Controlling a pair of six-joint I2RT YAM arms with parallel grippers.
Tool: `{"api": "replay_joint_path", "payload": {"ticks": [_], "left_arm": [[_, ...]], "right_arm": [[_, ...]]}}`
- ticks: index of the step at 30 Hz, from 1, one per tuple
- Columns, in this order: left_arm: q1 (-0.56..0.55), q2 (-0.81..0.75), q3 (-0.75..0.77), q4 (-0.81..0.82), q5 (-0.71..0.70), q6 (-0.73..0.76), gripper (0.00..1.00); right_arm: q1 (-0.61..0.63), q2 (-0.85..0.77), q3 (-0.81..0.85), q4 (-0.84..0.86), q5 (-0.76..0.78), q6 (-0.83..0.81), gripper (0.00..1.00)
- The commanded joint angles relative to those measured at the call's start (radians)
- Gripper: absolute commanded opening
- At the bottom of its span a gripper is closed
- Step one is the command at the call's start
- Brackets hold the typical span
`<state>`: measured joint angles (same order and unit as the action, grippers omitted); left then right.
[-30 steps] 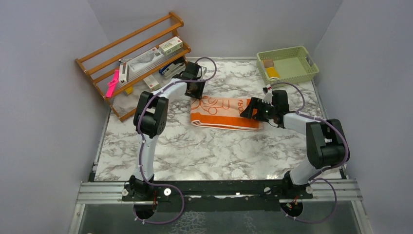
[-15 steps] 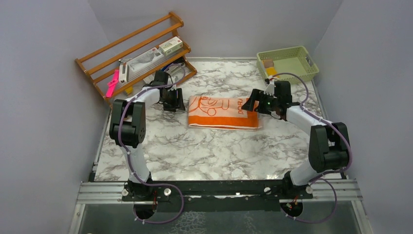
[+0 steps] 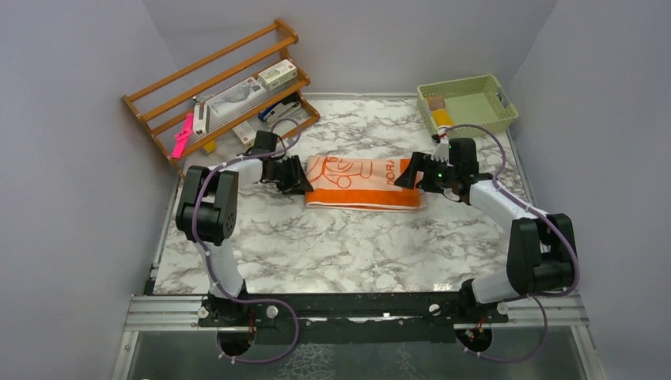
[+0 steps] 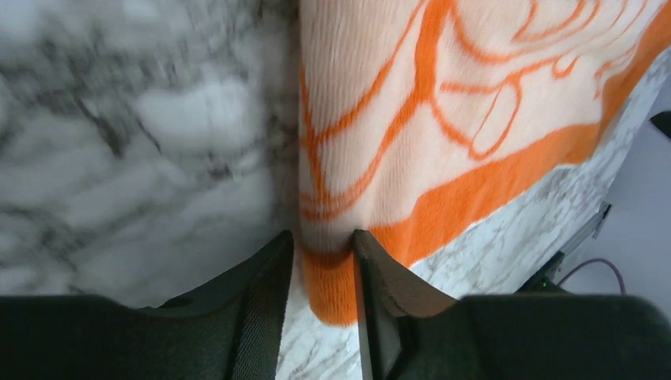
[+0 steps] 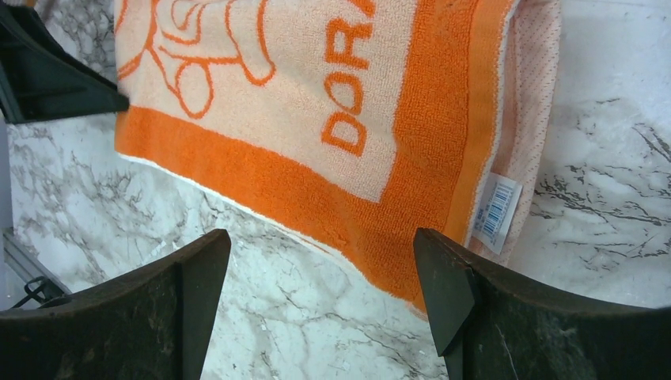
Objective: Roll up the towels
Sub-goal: Fold the towel at the center of the board.
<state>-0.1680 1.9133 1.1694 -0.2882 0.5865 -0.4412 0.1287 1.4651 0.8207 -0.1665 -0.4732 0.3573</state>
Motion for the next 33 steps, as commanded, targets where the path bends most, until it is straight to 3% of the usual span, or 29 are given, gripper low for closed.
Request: {"api": "replay_joint_path", "payload": {"ticks": [1, 6, 8, 12, 15, 18, 20, 23, 26, 30, 31, 33], "left_arm": [[-0.051, -0.145, -0.2, 0.132, 0.009, -0.164, 0.33], [-0.189, -0.285, -0.403, 0.328, -0.077, -0.398, 0.18], [-0.269, -0.312, -0.462, 0.407, -0.127, -0.517, 0.0], [-0.464, -0.379, -0.583, 0.57, -0.28, -0.786, 0.0], [-0.62, -0.461, -0.638, 0.629, -0.447, -0.878, 0.0], [-0.629, -0.54, -0.663, 0.598, -0.491, -0.881, 0.26], [-0.596, -0.624, -0.684, 0.56, -0.499, -0.853, 0.48], [-0.508, -0.77, -0.639, 0.381, -0.497, -0.725, 0.76], [-0.376, -0.827, -0.522, 0.21, -0.372, -0.529, 0.89], [-0.237, -0.621, -0.285, 0.021, -0.151, -0.219, 0.91], [-0.232, -0.522, -0.211, -0.006, -0.088, -0.147, 0.87], [-0.236, -0.317, -0.045, -0.05, 0.075, -0.013, 0.71]], "right_arm": [[-0.008, -0.039, -0.002, -0.001, -0.012, -0.018, 0.88], [-0.008, -0.031, 0.01, 0.018, -0.044, -0.003, 0.88], [-0.008, -0.038, 0.018, 0.012, -0.05, -0.005, 0.87], [-0.007, -0.077, 0.022, -0.002, -0.055, -0.001, 0.87], [-0.006, -0.102, 0.018, -0.001, -0.063, 0.013, 0.87], [-0.004, -0.129, 0.026, -0.031, -0.046, 0.001, 0.87], [0.013, -0.169, 0.036, -0.073, 0.012, -0.039, 0.87], [0.069, -0.241, 0.047, -0.119, 0.141, -0.081, 0.88], [0.123, -0.283, 0.04, -0.137, 0.235, -0.076, 0.88], [0.134, -0.318, 0.011, -0.137, 0.309, -0.027, 0.88], [0.134, -0.337, -0.001, -0.13, 0.33, -0.007, 0.88], [0.134, -0.384, -0.019, -0.119, 0.362, 0.03, 0.88]]}}
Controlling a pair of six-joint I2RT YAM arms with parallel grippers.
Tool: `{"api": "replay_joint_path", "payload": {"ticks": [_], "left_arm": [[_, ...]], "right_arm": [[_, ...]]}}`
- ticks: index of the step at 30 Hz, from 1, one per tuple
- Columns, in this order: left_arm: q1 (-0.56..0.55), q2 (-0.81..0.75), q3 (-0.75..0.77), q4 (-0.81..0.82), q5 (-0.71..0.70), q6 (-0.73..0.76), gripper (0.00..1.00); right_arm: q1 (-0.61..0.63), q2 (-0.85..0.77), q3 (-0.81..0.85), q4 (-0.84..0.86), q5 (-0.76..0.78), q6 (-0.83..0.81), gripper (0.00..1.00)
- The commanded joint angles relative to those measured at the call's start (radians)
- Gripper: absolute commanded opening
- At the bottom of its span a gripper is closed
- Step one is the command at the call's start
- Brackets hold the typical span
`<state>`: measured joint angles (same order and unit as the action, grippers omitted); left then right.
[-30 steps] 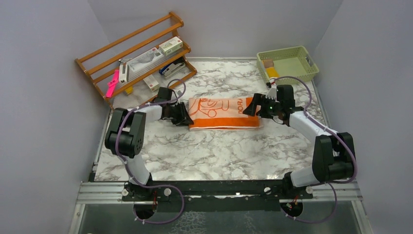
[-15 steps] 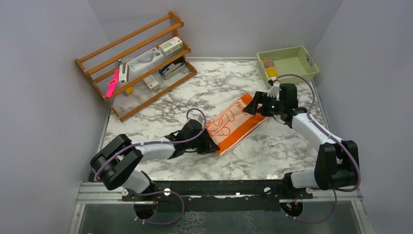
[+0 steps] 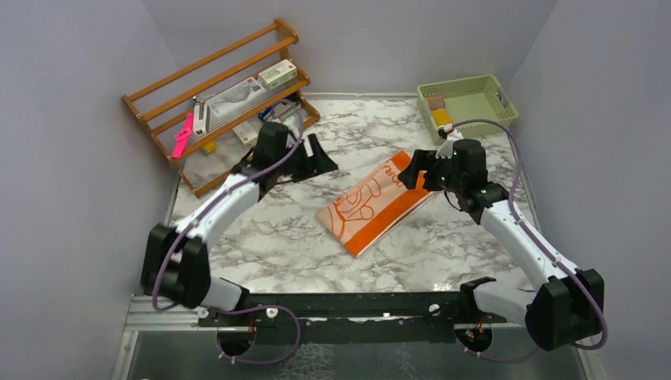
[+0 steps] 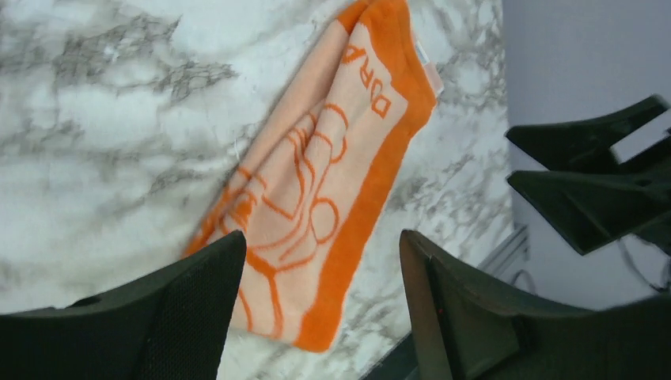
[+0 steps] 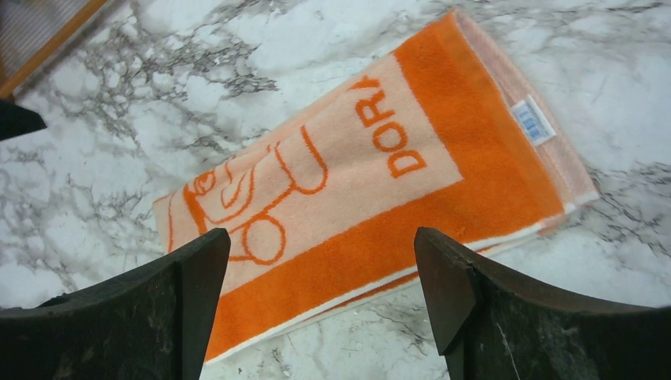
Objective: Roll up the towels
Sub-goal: Fold the towel at the center of the board.
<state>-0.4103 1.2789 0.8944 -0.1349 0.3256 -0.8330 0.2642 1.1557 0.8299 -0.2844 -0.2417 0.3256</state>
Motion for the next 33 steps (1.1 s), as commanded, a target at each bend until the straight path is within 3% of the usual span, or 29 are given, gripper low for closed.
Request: {"api": "replay_joint_path", "payload": {"ticks": [1, 6, 8, 11, 14, 18, 22, 26, 33], "left_arm": [[-0.005, 0.41, 0.317, -0.222, 0.393, 0.437, 0.64], [-0.102, 0.737, 0.691, -0.236, 0.476, 0.653, 0.45], [-0.128, 0.865, 0.859, -0.25, 0.522, 0.659, 0.33], [-0.169, 1.016, 1.079, -0.283, 0.546, 0.661, 0.23], [-0.21, 1.143, 1.272, -0.302, 0.549, 0.642, 0.04], [-0.249, 1.293, 1.455, -0.302, 0.49, 0.59, 0.0], [-0.265, 1.398, 1.506, -0.297, 0.391, 0.566, 0.0], [-0.256, 1.421, 1.435, -0.297, 0.189, 0.547, 0.0], [-0.104, 1.397, 1.377, -0.31, -0.029, 0.422, 0.0]], "right_arm": [[-0.002, -0.094, -0.027, -0.006, 0.147, 0.084, 0.88], [-0.003, -0.195, -0.021, -0.017, 0.206, 0.151, 0.89], [-0.003, -0.236, -0.009, -0.048, 0.25, 0.164, 0.89], [-0.003, -0.304, 0.001, -0.092, 0.32, 0.161, 0.89], [-0.005, -0.355, 0.003, -0.131, 0.364, 0.148, 0.89], [-0.005, -0.387, 0.002, -0.174, 0.383, 0.145, 0.89], [-0.005, -0.395, 0.006, -0.188, 0.38, 0.146, 0.89], [-0.005, -0.381, 0.017, -0.19, 0.374, 0.142, 0.9], [-0.005, -0.344, 0.024, -0.153, 0.301, 0.078, 0.9]]}}
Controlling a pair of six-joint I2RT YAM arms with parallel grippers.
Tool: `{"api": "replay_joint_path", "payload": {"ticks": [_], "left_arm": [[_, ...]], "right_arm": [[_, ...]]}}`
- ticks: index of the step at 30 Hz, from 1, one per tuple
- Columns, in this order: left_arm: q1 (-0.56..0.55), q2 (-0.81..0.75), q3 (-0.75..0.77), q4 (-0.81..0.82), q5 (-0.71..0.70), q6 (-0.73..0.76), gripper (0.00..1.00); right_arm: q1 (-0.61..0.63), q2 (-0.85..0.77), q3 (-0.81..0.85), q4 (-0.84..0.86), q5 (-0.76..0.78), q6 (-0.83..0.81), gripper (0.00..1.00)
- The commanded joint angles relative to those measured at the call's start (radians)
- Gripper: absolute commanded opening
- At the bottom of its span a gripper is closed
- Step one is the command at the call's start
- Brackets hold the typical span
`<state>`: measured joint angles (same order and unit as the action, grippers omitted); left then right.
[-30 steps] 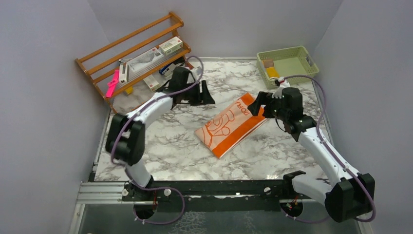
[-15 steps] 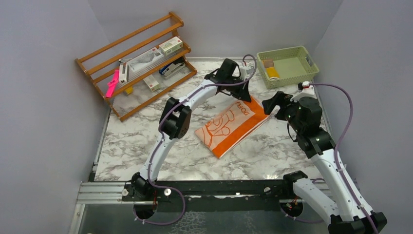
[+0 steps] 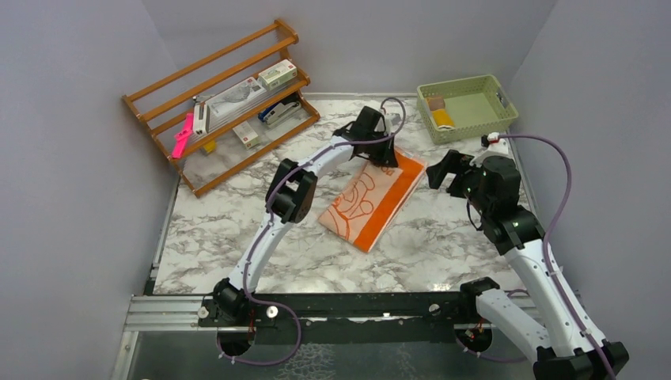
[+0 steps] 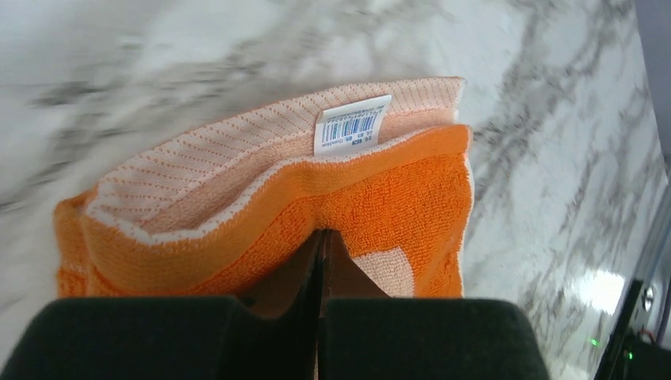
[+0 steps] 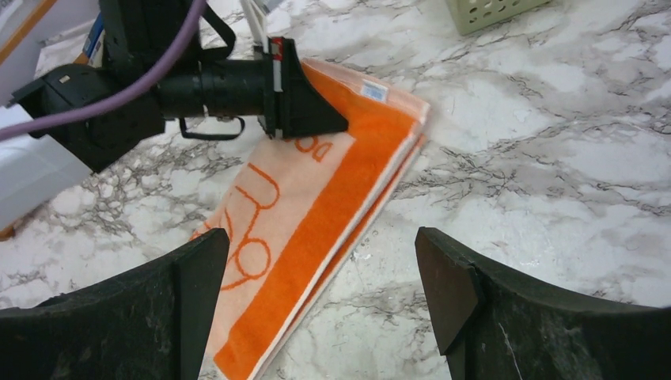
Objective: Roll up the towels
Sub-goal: Fold the towel at the center of the board.
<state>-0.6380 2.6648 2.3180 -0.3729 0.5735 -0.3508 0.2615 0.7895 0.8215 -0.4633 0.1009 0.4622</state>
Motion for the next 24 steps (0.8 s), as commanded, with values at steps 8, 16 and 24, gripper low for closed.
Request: {"api": "replay_joint_path", "payload": {"ticks": [8, 16, 24], "left_arm": [[0.249, 0.013, -0.049, -0.1, -0.319, -0.078, 0.0], [0.27, -0.204, -0.005, -0.092, -0.19, 0.002, 0.24], [0.392, -0.486, -0.125, -0.192, -0.01, 0.016, 0.52]], "right_arm": [[0.029, 0.169, 0.047, 0.099, -0.225, -0.251, 0.88], [0.408, 0.27, -0.018, 0.407, -0.253, -0.697, 0.89], [0.439, 0.559, 0.001, 0.375, -0.548, -1.191, 0.89]]}}
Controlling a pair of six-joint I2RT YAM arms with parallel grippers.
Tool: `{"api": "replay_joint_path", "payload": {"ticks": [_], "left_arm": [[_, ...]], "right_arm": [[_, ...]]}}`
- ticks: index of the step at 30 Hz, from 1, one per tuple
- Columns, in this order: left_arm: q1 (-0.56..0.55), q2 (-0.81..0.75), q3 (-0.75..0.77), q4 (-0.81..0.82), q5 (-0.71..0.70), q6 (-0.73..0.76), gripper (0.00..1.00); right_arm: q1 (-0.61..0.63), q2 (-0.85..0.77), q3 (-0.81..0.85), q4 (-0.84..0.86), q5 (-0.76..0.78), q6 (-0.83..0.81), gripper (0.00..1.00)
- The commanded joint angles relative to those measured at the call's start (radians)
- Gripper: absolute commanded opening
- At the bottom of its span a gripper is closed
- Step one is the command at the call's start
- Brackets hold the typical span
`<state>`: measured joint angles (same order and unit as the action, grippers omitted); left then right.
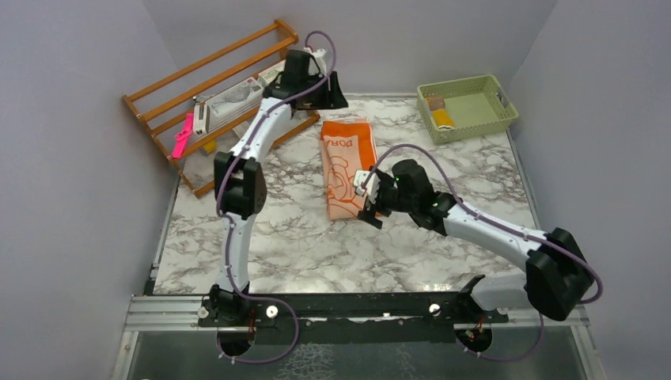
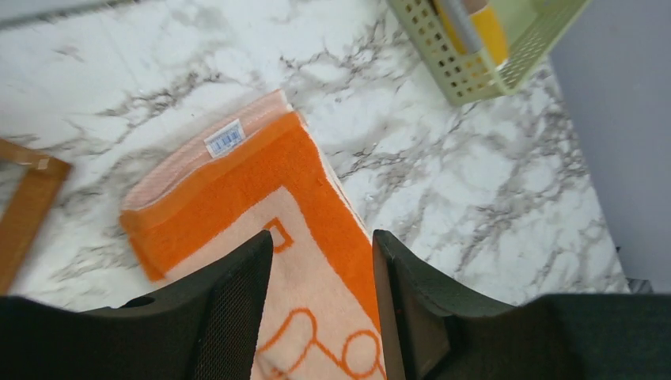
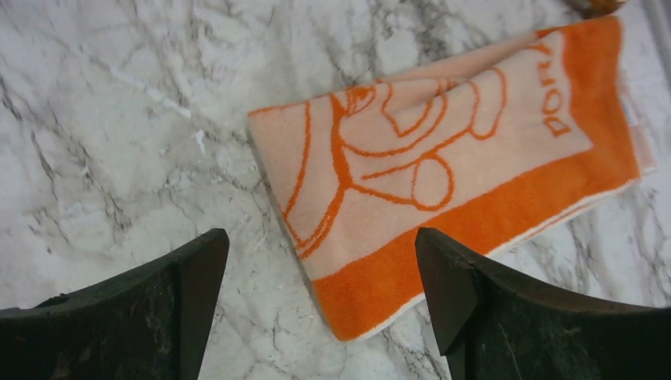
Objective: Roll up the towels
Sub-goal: Fold the towel at the center of the board.
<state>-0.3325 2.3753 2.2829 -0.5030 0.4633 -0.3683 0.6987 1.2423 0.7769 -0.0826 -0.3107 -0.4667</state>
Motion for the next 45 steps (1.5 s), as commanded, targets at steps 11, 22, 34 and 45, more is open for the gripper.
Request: {"api": "replay_joint_path", "payload": {"ticks": [11, 22, 34, 45], "left_arm": [[0.095, -0.275, -0.66, 0.114, -0.002, 0.017, 0.14], [0.069, -0.161, -0.604, 0.154, 0.074, -0.04, 0.23], [0.063, -0.222, -0.638, 0.125, 0.084, -0.049, 0.39], [0.038, -0.208, -0.652, 0.176, 0.156, -0.108, 0.39]], "right_arm": [[0.002, 0.274, 0.102, 0.094, -0.229, -0.183, 0.78], [0.002, 0.377, 0.116, 0.057, -0.183, -0.26, 0.74], [0.0, 0.535, 0.11, 0.117, -0.085, -0.26, 0.46], [-0.002, 0.522, 0.135, 0.03, -0.114, -0.239, 0.01]]}}
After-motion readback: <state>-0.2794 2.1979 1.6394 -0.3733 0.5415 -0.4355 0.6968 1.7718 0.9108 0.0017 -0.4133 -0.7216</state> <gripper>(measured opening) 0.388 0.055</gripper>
